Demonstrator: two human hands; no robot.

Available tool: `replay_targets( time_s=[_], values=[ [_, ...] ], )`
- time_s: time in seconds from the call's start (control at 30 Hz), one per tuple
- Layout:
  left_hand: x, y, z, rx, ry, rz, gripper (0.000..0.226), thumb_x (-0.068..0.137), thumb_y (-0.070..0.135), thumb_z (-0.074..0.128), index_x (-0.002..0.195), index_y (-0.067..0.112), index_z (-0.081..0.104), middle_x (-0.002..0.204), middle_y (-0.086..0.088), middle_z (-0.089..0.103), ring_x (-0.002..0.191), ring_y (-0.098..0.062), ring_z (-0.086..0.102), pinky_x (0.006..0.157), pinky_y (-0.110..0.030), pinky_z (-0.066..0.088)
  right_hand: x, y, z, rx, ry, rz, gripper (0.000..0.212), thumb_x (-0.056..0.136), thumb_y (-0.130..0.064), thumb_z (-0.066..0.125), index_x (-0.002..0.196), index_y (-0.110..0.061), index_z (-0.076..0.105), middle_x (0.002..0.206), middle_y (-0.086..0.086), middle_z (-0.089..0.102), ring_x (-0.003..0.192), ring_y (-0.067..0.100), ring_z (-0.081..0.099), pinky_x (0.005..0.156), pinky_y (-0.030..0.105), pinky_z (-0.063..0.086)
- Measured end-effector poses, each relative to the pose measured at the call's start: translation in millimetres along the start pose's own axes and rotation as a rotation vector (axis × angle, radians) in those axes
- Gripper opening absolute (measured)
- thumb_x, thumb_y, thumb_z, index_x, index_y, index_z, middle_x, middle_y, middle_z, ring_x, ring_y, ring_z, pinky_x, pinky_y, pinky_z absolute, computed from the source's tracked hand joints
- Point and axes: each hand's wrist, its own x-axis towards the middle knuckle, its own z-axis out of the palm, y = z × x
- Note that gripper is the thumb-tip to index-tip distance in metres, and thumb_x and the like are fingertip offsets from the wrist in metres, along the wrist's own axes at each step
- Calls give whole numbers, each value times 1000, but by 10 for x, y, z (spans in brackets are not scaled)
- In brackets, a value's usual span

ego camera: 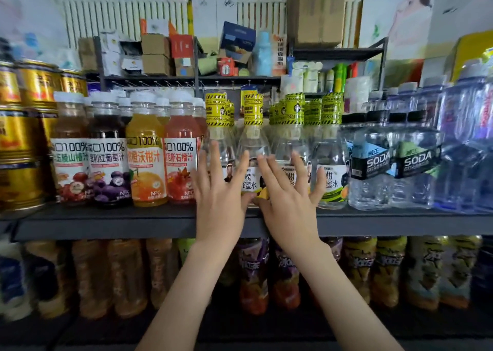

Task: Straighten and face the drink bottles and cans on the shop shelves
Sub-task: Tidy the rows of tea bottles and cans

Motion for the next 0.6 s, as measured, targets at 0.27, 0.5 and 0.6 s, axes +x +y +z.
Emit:
replay_targets(
  time_s=[0.27, 0.5, 0.6],
  values=[
    [100, 7, 8, 68, -5, 127, 91, 72, 40, 75, 149, 29, 28, 158, -16, 4, 143, -42, 1, 106, -66, -1, -19, 320, -122, 118, -75, 33, 77, 82, -24, 66, 149, -17, 28, 154, 4, 29, 138, 25, 21, 112, 41, 16],
    [155, 114, 87, 87, -23, 206, 92, 71, 44, 75, 148, 26, 27, 157, -9, 20, 144, -37, 3, 105, -69, -3, 57, 321, -122, 126, -103, -9, 91, 68, -13, 82, 145, -9, 35, 149, 11, 36, 129, 30, 30, 105, 45, 37],
    [162, 112, 97, 73, -28, 197, 90, 71, 40, 78, 147, 25, 32, 157, -10, 20, 144, -36, 2, 105, -67, -6, 77, 282, -97, 108, -89, -21, 88, 68, -15, 83, 143, -8, 37, 147, 12, 38, 126, 30, 33, 104, 45, 39]
  ],
)
